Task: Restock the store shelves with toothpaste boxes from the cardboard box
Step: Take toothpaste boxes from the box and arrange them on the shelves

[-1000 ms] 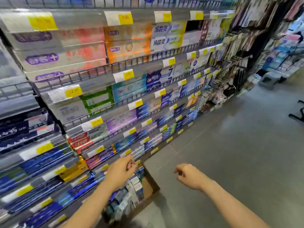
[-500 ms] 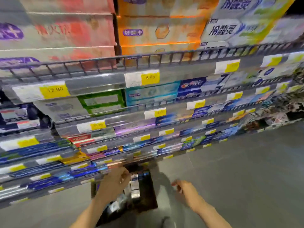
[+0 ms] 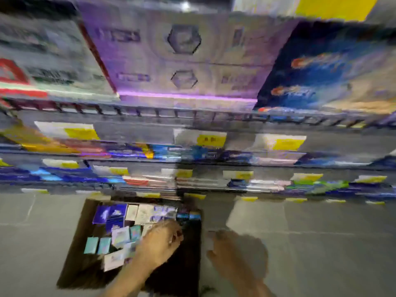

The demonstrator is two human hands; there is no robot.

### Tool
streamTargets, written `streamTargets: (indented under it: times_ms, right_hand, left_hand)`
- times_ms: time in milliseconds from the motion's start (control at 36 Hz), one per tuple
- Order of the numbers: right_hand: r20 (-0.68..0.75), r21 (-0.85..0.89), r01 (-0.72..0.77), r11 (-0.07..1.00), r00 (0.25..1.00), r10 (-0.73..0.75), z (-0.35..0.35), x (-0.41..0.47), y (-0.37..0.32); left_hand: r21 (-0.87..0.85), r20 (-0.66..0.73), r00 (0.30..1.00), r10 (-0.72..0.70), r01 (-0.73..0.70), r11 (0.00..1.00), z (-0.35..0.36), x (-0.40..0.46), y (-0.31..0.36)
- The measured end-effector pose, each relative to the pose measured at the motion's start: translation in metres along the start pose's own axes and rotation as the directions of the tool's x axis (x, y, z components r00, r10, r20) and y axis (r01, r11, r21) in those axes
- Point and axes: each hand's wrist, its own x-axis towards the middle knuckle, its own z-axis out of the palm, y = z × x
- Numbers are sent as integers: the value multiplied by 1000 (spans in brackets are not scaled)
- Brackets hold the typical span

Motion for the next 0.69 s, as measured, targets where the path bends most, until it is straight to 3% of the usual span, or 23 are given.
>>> streamTargets:
  times_ms: [28, 83, 139, 194, 333, 389, 556, 694]
  right_hand:
    - [101, 8, 15, 1000, 995, -16, 24, 18, 8]
    - [137, 35, -24, 999, 990, 19, 71, 60, 24]
    - [114, -8, -11, 1000, 993, 12, 86, 88, 26]
    - [93, -45, -18, 999, 995, 22, 106, 111, 30]
    - [-123, -199, -62, 978, 992, 38, 125, 143, 29]
    - [-79, -178, -61, 982, 996, 47, 131, 146, 28]
    - [-233, -123, -119, 985, 969, 88, 154, 143, 37]
    - [-188, -138, -134, 981, 976, 107, 152, 146, 30]
  left_hand:
    - [32, -33, 999, 4, -3, 999, 10, 15, -8]
    - [69, -74, 997, 24, -19, 997, 37, 45, -30]
    - [59, -56, 996, 64, -61, 996, 50, 64, -40]
    - [175, -37, 997, 64, -57, 983, 61, 82, -49]
    - [351, -79, 990, 119, -85, 933, 79, 102, -62]
    - [354, -126, 980, 156, -102, 930, 82, 102, -64]
    - [376, -84, 993, 81, -43, 925, 101, 106, -65]
    - [473, -23, 999, 40, -24, 880, 104, 112, -60]
